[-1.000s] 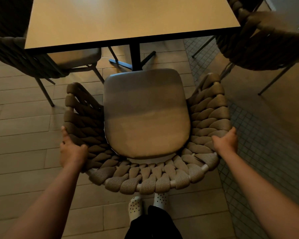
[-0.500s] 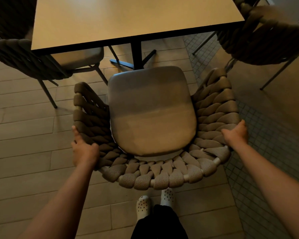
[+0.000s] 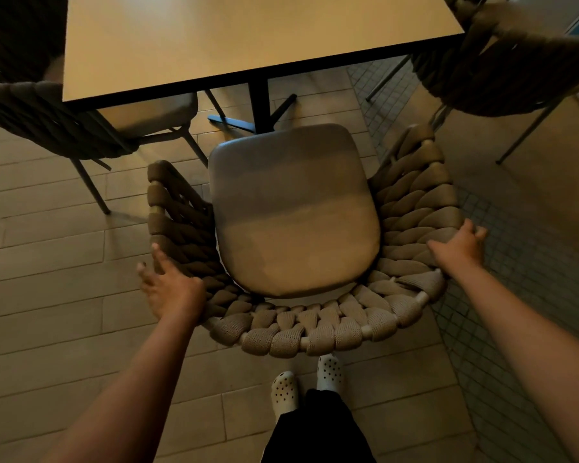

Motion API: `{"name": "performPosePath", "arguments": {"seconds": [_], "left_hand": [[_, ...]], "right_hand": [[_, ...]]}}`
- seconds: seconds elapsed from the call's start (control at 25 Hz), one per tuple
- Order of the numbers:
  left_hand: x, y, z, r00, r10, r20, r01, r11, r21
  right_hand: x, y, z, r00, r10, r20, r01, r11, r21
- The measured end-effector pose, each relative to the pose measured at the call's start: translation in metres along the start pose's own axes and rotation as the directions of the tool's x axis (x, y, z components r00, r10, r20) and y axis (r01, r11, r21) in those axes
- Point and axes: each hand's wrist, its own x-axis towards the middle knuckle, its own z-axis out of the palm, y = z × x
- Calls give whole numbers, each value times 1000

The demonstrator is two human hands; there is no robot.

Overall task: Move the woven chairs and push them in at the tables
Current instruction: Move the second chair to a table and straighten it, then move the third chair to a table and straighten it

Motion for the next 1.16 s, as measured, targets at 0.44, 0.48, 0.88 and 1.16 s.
{"name": "performPosePath", "arguments": {"seconds": [0.44,0.48,0.88,1.16], "left_hand": [[-92,73,12,540,374,754,-550,835,-20],[-102,86,10,483,383,787,-570,820,-49],[-186,254,-4,368,677,637,-743,626,-236],[-240,416,28,487,740,464,-686,653,-321]], "right_hand": [[-102,-17,-39,915,-386,119,385,922,25],[-102,-15,-44,929,-349,124,349,937,17],[-18,43,-131,968,-219,121,215,975,47],[111,115,-195,953,-176,248,185,983,-12]]}}
